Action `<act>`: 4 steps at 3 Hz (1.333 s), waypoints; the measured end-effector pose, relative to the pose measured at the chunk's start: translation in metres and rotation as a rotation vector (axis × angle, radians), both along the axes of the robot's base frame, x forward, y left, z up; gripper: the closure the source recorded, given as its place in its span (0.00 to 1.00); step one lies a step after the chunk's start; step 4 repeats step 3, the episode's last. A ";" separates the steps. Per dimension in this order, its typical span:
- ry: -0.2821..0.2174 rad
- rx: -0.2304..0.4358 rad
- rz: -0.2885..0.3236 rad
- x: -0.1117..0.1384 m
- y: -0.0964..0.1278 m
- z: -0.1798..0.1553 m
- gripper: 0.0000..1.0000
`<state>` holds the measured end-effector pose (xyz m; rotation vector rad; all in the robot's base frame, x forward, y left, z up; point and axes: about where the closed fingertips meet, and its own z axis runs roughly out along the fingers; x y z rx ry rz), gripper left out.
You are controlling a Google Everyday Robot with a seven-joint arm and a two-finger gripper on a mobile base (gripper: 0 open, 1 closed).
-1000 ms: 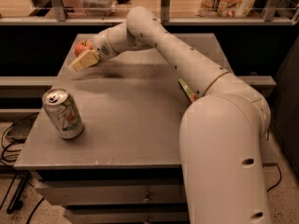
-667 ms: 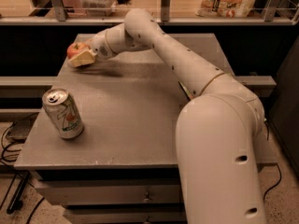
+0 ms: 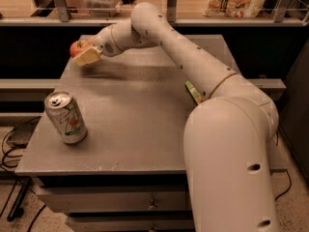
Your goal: Pick apple
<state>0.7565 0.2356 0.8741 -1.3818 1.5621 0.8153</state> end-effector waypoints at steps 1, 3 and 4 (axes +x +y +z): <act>-0.151 -0.022 -0.060 0.003 -0.069 0.088 1.00; -0.266 -0.004 -0.099 0.003 -0.119 0.165 1.00; -0.266 -0.004 -0.099 0.003 -0.119 0.165 1.00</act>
Offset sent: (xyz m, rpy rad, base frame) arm 0.0034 -0.1843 0.2453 0.0011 -0.3783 -0.1477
